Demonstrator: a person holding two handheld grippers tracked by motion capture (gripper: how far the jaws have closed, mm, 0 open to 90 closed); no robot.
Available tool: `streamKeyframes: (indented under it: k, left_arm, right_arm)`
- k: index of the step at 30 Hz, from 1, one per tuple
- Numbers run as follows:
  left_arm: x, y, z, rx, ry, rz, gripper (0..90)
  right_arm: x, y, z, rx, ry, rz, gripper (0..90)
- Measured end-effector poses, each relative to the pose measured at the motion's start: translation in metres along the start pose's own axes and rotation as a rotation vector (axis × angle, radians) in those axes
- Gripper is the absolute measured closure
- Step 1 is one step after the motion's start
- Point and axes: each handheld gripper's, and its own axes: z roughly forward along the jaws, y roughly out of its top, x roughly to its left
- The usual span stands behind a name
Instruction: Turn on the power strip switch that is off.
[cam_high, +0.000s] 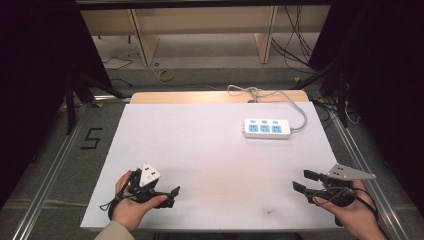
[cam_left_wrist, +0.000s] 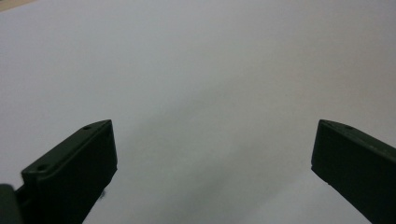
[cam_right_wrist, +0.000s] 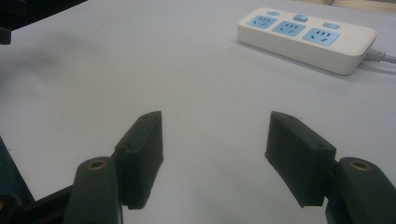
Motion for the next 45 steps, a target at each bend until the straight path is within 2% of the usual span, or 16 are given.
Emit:
streamKeyframes:
  k: [6, 11, 14, 19, 21, 24, 30, 34, 45]
  left_arm:
    - [-0.003, 0.001, 0.004, 0.003, -0.018, 0.019, 0.0]
    - [-0.002, 0.001, 0.004, 0.012, -0.008, 0.014, 0.0]
    - [0.001, 0.0, 0.005, 0.015, -0.004, 0.002, 0.0]
    - [0.002, 0.001, 0.005, 0.013, 0.0, -0.009, 0.5]
    - [0.002, 0.001, 0.006, 0.021, 0.003, -0.01, 0.6]
    - [0.002, 0.0, 0.007, 0.035, 0.009, -0.019, 1.4]
    - [0.002, -0.001, 0.008, 0.042, 0.009, -0.023, 1.7]
    - [0.001, 0.0, 0.008, 0.031, 0.009, -0.02, 1.9]
    - [0.001, 0.0, 0.009, 0.044, 0.007, -0.013, 2.2]
  right_arm:
    - [-0.001, 0.001, 0.0, -0.002, -0.003, -0.007, 41.3]
    - [0.0, 0.005, 0.0, 0.008, -0.035, -0.036, 57.9]
    - [0.0, 0.007, -0.001, 0.007, -0.07, -0.065, 68.1]
    - [-0.003, 0.011, 0.0, -0.003, -0.117, -0.07, 78.7]
    - [-0.004, 0.012, 0.001, -0.005, -0.123, -0.074, 81.1]
    - [-0.005, 0.015, 0.003, 0.002, -0.158, -0.091, 89.2]
    - [-0.008, 0.025, 0.008, -0.009, -0.19, -0.092, 90.0]
    - [-0.009, 0.029, 0.013, -0.015, -0.194, -0.094, 90.0]
    - [-0.009, 0.045, 0.03, -0.019, -0.202, -0.104, 90.0]
